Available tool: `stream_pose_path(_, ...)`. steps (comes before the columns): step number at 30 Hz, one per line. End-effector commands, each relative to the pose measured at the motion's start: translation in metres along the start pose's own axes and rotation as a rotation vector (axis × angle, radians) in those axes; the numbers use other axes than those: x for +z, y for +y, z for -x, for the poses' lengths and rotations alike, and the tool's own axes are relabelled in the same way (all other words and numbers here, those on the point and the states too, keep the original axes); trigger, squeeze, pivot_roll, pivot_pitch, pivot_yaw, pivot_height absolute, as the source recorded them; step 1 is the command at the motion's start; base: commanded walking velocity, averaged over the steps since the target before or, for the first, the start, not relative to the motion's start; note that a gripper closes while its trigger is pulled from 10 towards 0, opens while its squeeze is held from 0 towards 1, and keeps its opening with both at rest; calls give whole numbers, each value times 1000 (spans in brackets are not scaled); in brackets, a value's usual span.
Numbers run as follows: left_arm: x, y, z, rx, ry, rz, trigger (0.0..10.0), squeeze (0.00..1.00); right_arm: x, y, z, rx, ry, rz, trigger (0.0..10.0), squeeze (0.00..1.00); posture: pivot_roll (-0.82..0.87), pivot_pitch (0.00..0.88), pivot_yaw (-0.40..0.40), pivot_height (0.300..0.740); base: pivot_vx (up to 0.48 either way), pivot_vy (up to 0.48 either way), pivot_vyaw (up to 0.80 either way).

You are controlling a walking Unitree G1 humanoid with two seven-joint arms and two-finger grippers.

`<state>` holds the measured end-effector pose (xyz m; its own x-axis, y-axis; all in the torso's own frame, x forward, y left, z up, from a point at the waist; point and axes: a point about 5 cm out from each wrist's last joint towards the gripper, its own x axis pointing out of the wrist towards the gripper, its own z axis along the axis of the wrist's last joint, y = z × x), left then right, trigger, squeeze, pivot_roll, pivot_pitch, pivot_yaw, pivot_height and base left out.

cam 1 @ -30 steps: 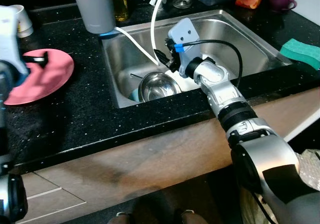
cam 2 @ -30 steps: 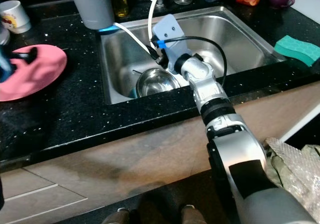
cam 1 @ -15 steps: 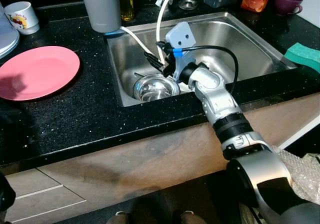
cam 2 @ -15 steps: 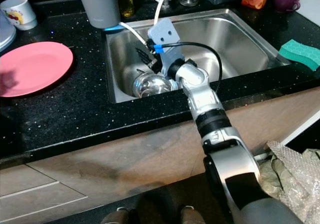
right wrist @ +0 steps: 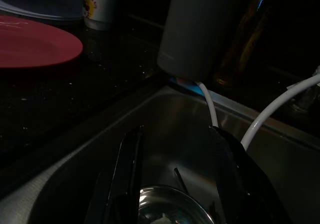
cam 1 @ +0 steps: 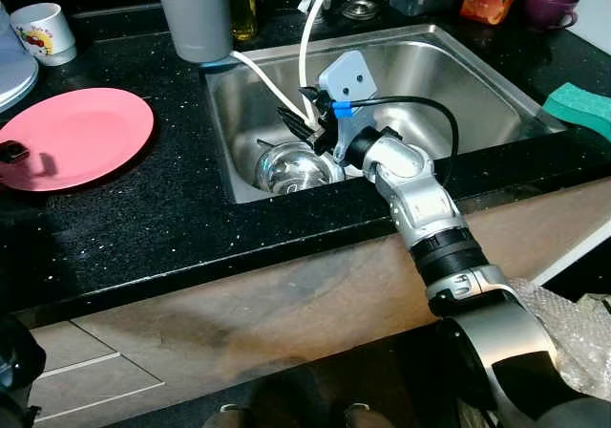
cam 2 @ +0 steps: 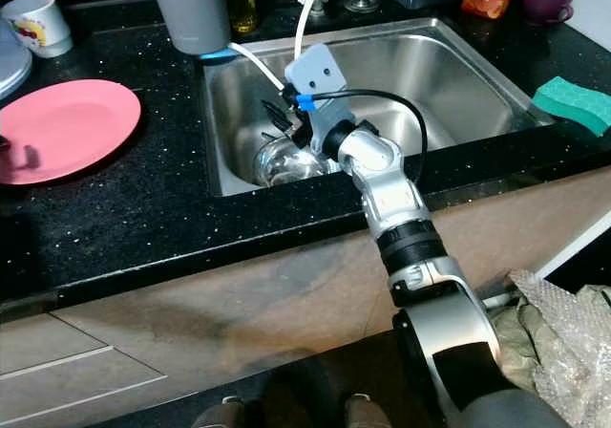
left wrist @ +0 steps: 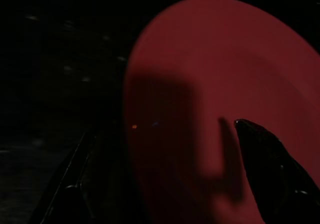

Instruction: Kitchen organization

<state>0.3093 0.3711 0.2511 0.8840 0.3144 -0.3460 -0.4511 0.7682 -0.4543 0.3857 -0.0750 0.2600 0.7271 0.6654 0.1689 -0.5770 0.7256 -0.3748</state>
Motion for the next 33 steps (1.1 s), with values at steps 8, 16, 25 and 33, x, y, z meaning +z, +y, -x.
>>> stream_pose_path(8, -24, -27, -11, -97, 97, 30, 10000, 0, -1, 1, 3, 0, 12, -2, 10000, 0, 51, 143, 6, 740, 0, 0, 0)
stream_pose_path(16, -27, -37, -13, -133, 90, 37, 0, 0, 1, 0, 5, -5, 10, 0, 10000, 0, 48, 136, 10, 740, 0, 0, 0)
stream_pose_path(25, -23, -34, -11, -122, 62, 59, 0, 0, 2, 1, 5, -7, 7, -13, 10000, 0, 50, 132, 9, 740, 0, 0, 0)
stream_pose_path(33, -17, -31, -8, -113, 34, 61, 0, 0, 2, 0, 5, -10, 6, -20, 10000, 0, 52, 134, 7, 740, 0, 0, 0)
